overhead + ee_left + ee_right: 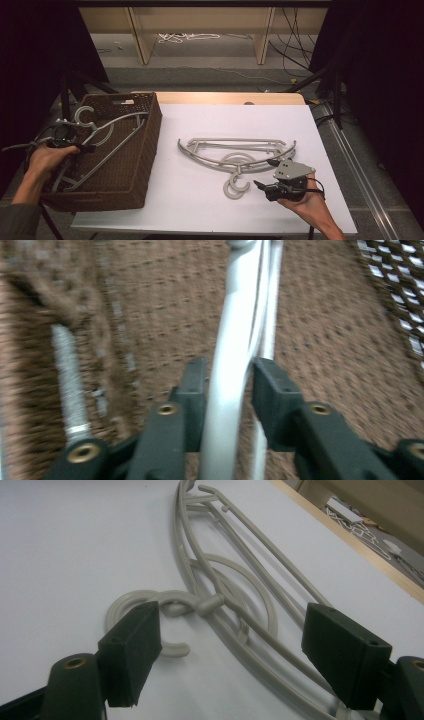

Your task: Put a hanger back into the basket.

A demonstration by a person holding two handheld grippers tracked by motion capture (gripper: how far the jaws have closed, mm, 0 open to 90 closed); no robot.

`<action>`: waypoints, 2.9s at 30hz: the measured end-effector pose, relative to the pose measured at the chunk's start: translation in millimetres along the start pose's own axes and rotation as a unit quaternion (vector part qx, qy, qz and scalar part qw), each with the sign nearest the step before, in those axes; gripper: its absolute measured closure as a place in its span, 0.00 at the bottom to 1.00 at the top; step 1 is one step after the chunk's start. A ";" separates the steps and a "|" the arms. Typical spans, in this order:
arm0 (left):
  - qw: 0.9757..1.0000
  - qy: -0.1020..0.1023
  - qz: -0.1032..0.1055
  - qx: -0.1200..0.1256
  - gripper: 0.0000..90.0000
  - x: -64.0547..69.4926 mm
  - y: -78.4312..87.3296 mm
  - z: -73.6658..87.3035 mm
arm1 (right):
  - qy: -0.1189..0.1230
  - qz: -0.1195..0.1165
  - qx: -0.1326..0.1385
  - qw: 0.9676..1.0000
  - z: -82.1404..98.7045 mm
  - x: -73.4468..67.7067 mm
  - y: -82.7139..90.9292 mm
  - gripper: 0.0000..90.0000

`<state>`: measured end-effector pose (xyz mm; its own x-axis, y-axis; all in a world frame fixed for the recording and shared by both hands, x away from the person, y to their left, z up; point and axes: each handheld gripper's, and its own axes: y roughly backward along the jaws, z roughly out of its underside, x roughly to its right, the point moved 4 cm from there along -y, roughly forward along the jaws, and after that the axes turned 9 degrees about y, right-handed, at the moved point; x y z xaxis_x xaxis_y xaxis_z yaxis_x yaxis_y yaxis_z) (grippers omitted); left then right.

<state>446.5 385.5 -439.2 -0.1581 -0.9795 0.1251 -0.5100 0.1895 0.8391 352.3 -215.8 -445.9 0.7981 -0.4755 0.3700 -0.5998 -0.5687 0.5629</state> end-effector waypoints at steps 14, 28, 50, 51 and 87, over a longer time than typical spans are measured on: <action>0.998 0.048 -0.035 0.033 0.52 -10.5 9.4 -0.6 | -0.004 -0.002 -0.004 1.000 0.9 0.4 -0.6 0.27; 0.981 0.045 0.028 0.186 0.29 46.2 67.0 -3.7 | -0.019 0.008 0.012 1.000 1.8 3.0 -0.4 0.27; 0.934 -0.038 0.186 0.303 0.19 181.3 73.2 18.9 | -0.046 0.021 0.039 0.998 2.0 7.5 1.3 0.23; 0.932 -0.034 0.193 0.306 0.19 184.3 72.8 20.0 | -0.048 0.023 0.041 0.998 2.1 7.8 1.3 0.23; 0.903 -0.159 0.242 0.318 0.18 267.9 21.0 92.8 | -0.038 0.007 0.029 0.999 10.5 12.8 -9.8 0.19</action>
<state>314.9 133.5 -437.2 -0.6761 -0.7209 0.1522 -0.6822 0.6905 0.2403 367.7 -223.3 -454.5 0.7846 -0.5318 0.3186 -0.6145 -0.5987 0.5138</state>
